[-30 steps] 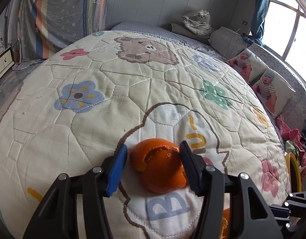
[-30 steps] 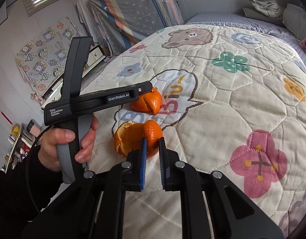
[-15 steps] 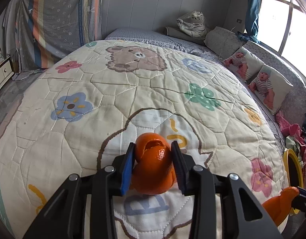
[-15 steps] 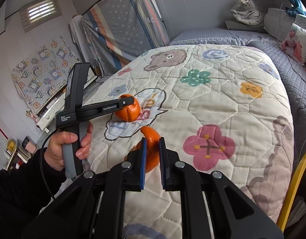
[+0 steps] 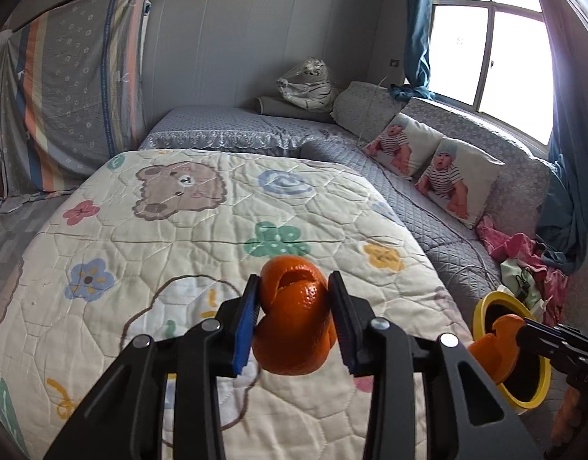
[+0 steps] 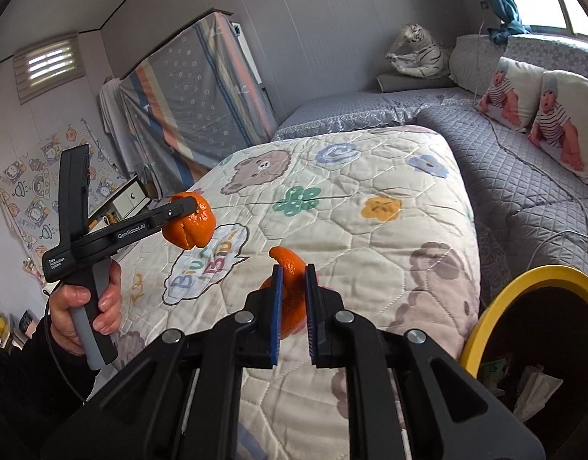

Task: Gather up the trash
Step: 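Lift both orange peels and carry them over the yellow-rimmed bin, then open both tools over the bin to drop the orange peels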

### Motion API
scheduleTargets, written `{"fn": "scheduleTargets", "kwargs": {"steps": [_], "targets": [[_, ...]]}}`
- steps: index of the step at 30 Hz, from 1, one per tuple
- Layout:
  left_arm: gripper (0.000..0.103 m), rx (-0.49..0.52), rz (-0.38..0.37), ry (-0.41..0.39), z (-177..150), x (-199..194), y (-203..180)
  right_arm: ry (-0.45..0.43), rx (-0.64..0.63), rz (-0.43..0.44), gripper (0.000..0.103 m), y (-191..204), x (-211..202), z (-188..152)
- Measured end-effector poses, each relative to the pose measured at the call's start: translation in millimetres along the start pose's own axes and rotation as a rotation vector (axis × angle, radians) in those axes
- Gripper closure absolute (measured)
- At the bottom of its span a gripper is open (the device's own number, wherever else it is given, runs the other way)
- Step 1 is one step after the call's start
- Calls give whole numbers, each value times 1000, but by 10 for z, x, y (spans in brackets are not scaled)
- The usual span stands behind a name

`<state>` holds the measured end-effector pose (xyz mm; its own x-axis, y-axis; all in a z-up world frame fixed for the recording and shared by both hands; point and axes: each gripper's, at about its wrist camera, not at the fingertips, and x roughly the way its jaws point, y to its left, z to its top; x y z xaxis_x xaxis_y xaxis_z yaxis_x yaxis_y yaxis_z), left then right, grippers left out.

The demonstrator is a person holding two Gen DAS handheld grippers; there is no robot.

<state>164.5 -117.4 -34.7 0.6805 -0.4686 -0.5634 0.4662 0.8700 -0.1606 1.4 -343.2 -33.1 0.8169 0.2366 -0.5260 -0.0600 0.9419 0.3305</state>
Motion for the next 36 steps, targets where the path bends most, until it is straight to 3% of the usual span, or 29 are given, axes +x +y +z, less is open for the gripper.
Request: {"fn": "scheduleTargets", "kwargs": {"steps": [7,16,24,29,36], "targets": [[69,82,-121,6,47,127,-711,-63,59,-120,93,-396,-370,-14],[69,209,-275,43,-56,319,-1691,-145,161,-365,93,-1043,-842,-135],[69,281,-347,104,-278,567,-2261,-154,232,-537,93,-1492,-1041,-371],[68,324,-394,141,-440,693,-2585,-137,260,-615,93,-1672,-1080,-506],[68,371,-473,184,-645,817,-2904,-125,342,-651,93,-1907,-1150,-684]]}}
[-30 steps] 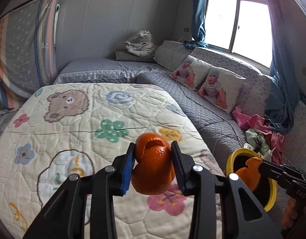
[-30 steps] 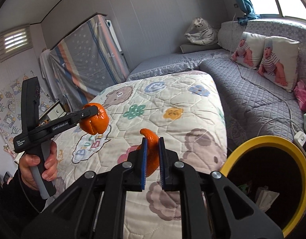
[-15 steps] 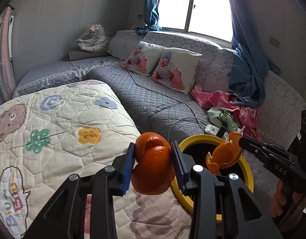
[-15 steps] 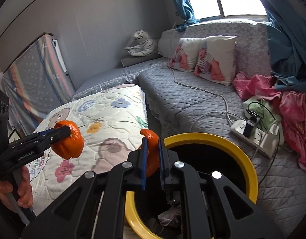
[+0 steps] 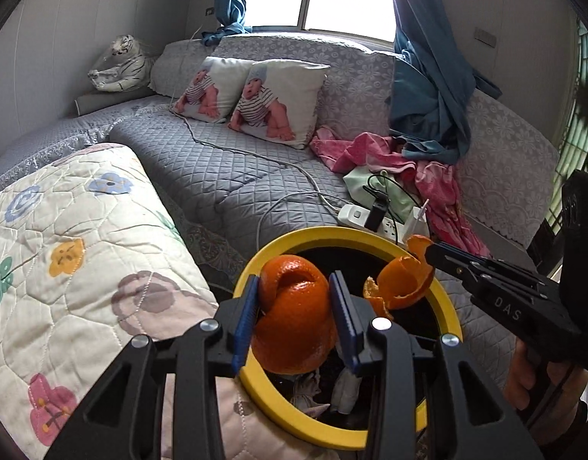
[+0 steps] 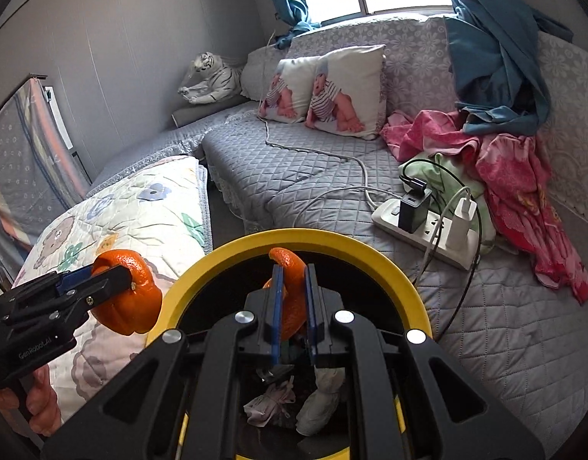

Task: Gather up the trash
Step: 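Open both tools over the bin to drop the orange peels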

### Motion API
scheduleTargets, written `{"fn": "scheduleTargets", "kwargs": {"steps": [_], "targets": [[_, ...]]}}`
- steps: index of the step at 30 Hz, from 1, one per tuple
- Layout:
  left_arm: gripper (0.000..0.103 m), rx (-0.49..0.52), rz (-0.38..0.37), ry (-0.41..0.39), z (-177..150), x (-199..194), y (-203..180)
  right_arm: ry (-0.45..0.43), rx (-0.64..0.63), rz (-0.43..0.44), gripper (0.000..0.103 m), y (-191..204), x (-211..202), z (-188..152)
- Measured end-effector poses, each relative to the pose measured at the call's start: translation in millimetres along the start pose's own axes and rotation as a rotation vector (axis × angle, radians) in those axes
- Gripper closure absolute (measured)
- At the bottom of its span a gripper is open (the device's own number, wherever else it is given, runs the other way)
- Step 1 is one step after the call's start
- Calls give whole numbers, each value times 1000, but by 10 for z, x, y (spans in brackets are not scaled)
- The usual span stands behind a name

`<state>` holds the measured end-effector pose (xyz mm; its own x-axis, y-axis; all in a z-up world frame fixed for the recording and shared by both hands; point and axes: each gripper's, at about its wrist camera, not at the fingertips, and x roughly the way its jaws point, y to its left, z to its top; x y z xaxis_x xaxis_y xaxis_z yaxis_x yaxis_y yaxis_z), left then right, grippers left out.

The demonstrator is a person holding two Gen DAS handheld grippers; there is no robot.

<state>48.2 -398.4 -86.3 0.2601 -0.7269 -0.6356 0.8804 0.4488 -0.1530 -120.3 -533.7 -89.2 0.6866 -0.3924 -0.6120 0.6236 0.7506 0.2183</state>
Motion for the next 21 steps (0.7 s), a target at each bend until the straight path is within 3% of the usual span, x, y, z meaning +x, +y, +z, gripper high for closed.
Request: {"fn": "scheduleTargets", "kwargs": {"steps": [10,13,14,15,19,21], "targets": [[66,-33,-48,51,-74,241,-2,51,39,-43,92,-210,204,-17],[55,-44,-64,45,-57,242,21,59,45,-61,92,-238,246,-20],[45,-62,-63,41,-46,226,47,62,48,-70,92,-247,261,-16],[42,-80,-60,33,-41,204,80,66,52,-74,92,-262,271,-13],[36,-126,-30,1,-1,83,222,51,67,-112,91,-312,241,21],[35,-175,-11,-24,14,-23,358,40,68,-125,84,-316,203,47]]}}
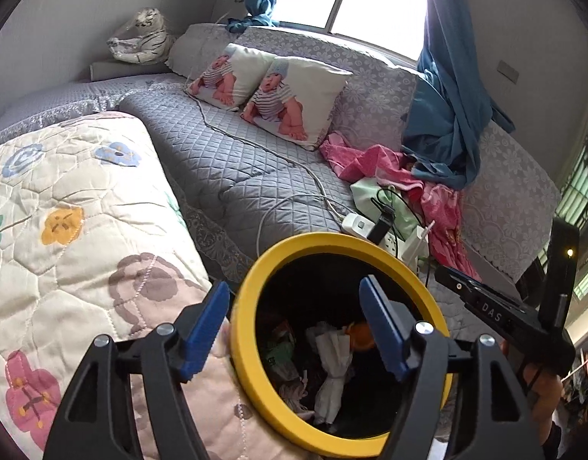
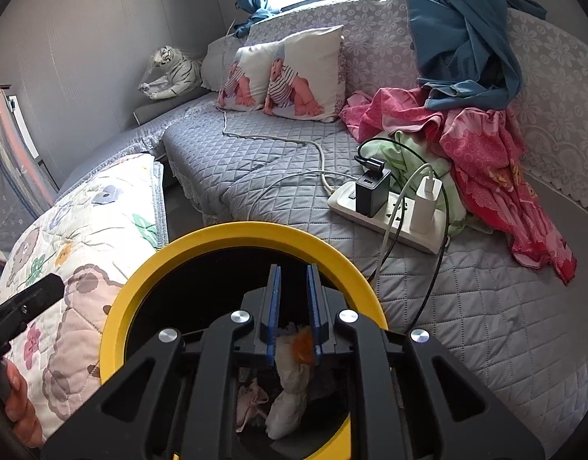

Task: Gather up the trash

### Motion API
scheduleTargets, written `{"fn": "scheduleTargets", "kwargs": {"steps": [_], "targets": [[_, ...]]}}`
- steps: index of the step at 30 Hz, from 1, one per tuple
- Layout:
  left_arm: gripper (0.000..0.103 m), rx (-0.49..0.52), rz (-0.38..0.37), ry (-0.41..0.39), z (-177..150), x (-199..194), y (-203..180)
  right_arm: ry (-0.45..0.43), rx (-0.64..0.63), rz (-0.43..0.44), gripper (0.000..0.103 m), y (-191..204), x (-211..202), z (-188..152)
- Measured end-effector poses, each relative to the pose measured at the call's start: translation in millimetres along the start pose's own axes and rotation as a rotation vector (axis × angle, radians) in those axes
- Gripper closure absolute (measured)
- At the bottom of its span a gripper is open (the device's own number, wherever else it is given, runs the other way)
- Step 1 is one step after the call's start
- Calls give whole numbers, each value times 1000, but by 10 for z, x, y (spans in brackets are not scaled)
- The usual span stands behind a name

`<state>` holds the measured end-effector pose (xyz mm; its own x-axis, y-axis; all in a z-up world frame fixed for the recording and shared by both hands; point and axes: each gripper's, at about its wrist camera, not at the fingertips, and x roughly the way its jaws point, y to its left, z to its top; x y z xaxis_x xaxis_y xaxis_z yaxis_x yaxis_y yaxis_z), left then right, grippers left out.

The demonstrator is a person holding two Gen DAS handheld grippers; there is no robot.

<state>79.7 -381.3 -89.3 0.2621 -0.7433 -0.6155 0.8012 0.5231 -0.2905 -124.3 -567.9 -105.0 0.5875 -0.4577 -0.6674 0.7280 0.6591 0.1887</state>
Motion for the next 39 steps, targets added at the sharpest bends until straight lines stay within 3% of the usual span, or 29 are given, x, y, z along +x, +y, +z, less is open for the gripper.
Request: {"fn": "scheduleTargets", "kwargs": {"steps": [2,5,9,15,19,24,26,29,34,39], "targets": [[35,-20,43,-26,43,-126,132,-12,5,0,74,9,-40,19],[35,-56,109,-85,96,-417,407,-33,-12,-25,74,112,-105,31],[35,-106,238,-185,126,-985,811,-69,-70,5,74,439,-246,2],[35,-144,477,-320,-111,-1928,1324,-100,-177,189,73,1263,-540,-126],[31,-171,615,-362,-397,-2428,1572,-128,-280,322,71,1930,-765,-290],[22,-229,685,-413,-712,-2953,1806,-156,-357,419,58,2558,-987,-483],[16,-229,733,-451,-798,-3129,1793,-175,-380,437,47,2721,-1086,-547],[8,-218,756,-519,-913,-3354,1704,-201,-389,457,34,2857,-1231,-630],[8,-220,788,-554,-1036,-3531,1570,-282,-395,453,10,2946,-1463,-770],[8,-222,837,-582,-1138,-3579,1474,-386,-397,402,8,2896,-1621,-885]]}}
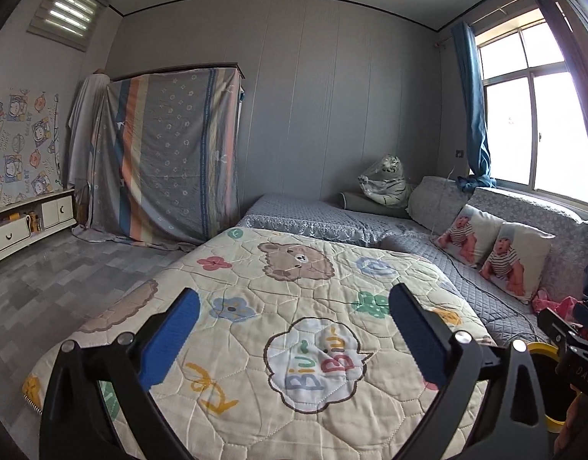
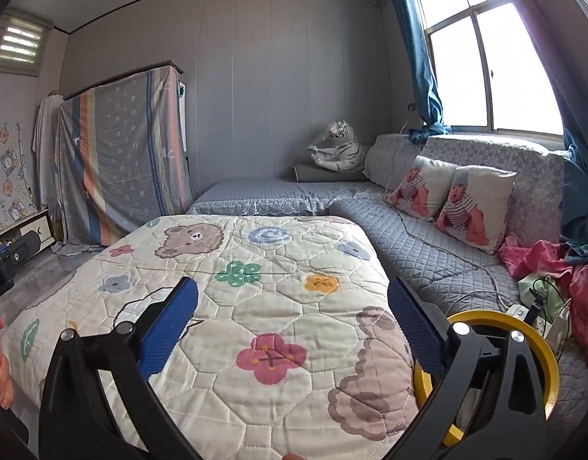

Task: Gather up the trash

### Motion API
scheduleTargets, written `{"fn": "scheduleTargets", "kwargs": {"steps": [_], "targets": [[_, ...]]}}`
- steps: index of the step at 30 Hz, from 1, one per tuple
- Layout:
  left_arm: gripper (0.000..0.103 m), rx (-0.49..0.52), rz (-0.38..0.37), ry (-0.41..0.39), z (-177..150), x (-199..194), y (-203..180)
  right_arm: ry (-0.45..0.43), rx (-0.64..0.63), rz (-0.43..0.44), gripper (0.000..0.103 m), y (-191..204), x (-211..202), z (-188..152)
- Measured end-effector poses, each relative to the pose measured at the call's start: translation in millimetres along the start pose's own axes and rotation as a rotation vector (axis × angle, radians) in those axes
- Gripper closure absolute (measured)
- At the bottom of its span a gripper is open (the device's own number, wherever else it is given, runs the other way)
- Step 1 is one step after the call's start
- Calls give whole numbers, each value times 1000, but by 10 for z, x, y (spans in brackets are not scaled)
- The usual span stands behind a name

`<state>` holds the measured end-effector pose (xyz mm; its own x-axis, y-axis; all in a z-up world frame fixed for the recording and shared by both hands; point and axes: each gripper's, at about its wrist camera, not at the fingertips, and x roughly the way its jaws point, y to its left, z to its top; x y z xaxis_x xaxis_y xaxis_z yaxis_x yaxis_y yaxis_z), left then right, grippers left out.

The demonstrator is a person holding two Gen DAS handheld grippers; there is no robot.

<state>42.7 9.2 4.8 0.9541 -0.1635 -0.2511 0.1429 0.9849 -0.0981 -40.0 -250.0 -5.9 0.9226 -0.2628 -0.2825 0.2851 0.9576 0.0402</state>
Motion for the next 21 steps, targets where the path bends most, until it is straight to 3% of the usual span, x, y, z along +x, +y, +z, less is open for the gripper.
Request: {"fn": "scheduleTargets", "kwargs": {"steps": [3,8,21], "targets": [[8,-6,-12,-5,-16,-64,-15,-64,-21,-61,8,-8,-102,-22],[8,2,5,-42,-39,-199,-101,-131,-50,-82,8,26,-238,-67],[8,53,33,-75,-13,-294,-267,-104,-60,-49,8,85,-220,-139]]}}
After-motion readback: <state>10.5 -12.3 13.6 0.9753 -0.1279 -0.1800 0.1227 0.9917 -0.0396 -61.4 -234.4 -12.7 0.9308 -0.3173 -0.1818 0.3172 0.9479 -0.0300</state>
